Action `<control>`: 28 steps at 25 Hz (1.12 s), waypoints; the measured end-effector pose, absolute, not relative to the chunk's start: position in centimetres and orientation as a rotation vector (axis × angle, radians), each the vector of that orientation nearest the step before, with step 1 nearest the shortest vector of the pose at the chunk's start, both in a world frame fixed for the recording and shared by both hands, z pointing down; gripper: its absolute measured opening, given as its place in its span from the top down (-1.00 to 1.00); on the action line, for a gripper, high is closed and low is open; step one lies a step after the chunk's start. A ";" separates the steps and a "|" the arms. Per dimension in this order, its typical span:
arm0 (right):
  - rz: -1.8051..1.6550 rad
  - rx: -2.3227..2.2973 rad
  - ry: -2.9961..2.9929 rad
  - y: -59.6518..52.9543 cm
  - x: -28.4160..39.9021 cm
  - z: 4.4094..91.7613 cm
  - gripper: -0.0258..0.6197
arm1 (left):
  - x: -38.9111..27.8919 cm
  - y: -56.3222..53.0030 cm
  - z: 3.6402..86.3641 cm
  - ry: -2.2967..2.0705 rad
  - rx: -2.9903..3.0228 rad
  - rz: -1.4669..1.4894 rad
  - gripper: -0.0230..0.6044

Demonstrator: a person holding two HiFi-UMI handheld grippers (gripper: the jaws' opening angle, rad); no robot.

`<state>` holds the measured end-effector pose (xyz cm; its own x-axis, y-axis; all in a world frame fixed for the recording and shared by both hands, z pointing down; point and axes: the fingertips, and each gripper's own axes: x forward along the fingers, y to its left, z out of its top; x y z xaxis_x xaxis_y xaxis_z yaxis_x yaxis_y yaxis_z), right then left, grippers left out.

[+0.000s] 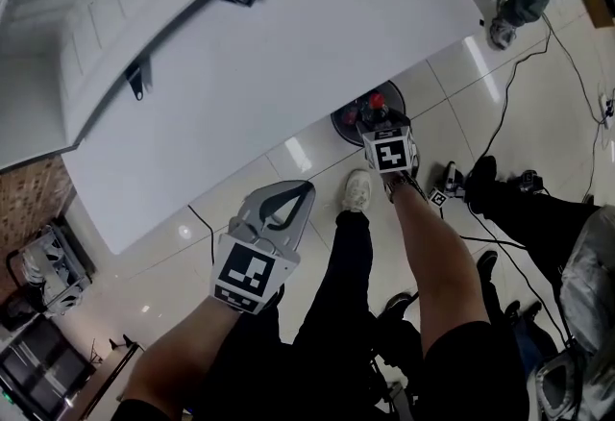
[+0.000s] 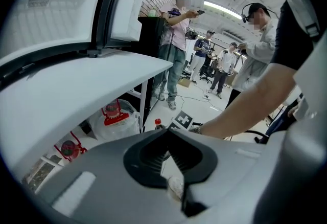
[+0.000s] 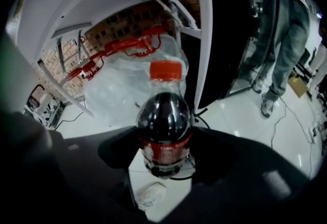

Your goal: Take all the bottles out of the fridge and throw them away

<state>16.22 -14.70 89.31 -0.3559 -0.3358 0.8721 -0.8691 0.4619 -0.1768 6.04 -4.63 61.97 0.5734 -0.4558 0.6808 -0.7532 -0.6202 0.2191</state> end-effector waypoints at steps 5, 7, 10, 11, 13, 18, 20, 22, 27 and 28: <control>0.857 0.998 -1.860 -15.2 16.2 92.4 -0.03 | 5.4 -4.3 63.6 -0.961 2.288 0.822 0.92; 0.869 1.010 -1.848 -15.6 16.1 93.4 -0.03 | 5.1 -4.2 64.2 -0.960 2.281 0.833 0.92; 0.902 1.030 -1.800 -15.5 16.6 95.0 -0.04 | 4.5 -4.2 65.1 -0.964 2.267 0.847 0.92; 0.913 1.035 -1.777 -15.2 16.8 95.3 -0.04 | 4.4 -4.2 65.3 -0.966 2.263 0.850 0.92; 0.896 1.060 -1.790 -15.7 17.0 95.3 -0.04 | 4.1 -4.3 65.5 -0.969 2.256 0.854 0.92; 0.902 1.079 -1.818 -16.4 16.9 94.6 -0.02 | 4.3 -4.4 65.7 -0.967 2.253 0.851 0.92; 0.916 1.080 -1.818 -16.3 16.9 94.4 0.00 | 4.6 -4.4 65.5 -0.962 2.260 0.848 0.92; 0.915 1.081 -1.824 -16.4 16.9 94.0 0.01 | 4.7 -4.5 65.2 -0.962 2.264 0.844 0.92; 0.908 1.085 -1.852 -16.0 16.8 91.8 0.05 | 5.1 -4.6 64.0 -0.972 2.280 0.828 0.92; 0.905 1.083 -1.860 -15.8 16.7 91.2 0.05 | 5.2 -4.6 63.6 -0.974 2.287 0.823 0.92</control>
